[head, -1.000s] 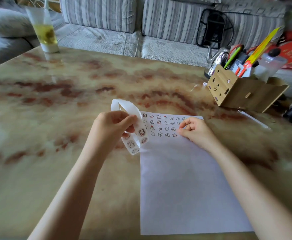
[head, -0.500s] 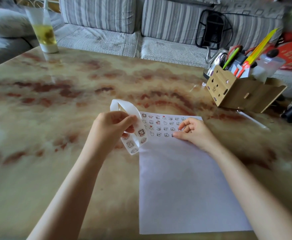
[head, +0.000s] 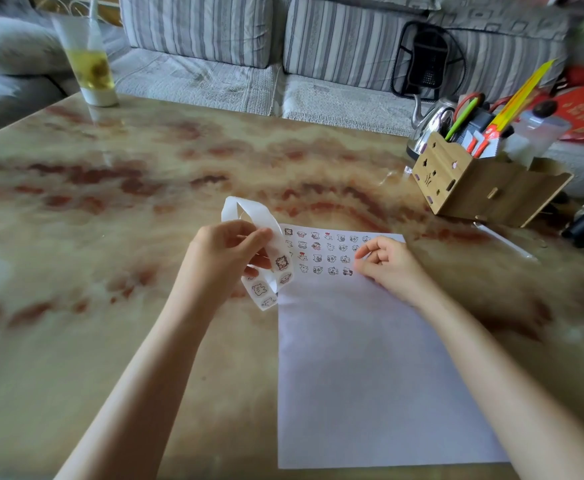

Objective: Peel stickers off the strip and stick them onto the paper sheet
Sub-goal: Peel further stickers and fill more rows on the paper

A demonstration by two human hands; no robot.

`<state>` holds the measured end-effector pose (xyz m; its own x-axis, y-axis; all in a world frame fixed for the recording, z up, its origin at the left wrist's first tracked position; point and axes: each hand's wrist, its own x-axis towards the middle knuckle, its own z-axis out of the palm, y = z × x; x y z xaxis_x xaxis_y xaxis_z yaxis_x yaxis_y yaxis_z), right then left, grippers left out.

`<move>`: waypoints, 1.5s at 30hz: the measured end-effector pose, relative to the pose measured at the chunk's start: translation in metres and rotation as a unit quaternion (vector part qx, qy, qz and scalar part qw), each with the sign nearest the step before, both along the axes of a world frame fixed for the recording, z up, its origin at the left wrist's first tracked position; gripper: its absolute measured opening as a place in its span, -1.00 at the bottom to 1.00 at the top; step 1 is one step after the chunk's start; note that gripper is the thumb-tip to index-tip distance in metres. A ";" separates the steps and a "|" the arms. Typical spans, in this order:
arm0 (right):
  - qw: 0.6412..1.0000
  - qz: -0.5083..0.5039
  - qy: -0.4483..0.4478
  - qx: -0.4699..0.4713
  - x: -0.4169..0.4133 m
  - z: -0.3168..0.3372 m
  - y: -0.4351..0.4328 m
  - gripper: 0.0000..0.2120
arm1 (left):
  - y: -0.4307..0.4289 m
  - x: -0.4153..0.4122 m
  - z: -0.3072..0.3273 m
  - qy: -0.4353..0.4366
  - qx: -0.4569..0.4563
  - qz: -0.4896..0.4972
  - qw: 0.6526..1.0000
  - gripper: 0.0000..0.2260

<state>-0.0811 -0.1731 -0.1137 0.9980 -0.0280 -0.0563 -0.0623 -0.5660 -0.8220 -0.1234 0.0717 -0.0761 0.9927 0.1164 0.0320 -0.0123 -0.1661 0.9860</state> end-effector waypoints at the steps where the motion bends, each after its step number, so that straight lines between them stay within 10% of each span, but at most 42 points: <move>1: 1.000 -0.005 -0.019 0.005 -0.002 0.001 0.003 -0.89 | 0.000 0.000 0.000 0.000 -0.004 -0.001 1.000 -0.86; 7: 0.978 0.072 -0.173 0.089 -0.034 0.031 0.051 -0.94 | 0.000 0.002 0.001 -0.011 -0.013 0.005 1.000 -0.85; 45: 0.972 0.083 -0.208 0.074 -0.049 0.037 0.085 -0.97 | -0.004 -0.008 0.008 0.037 -0.031 -0.048 0.998 -0.88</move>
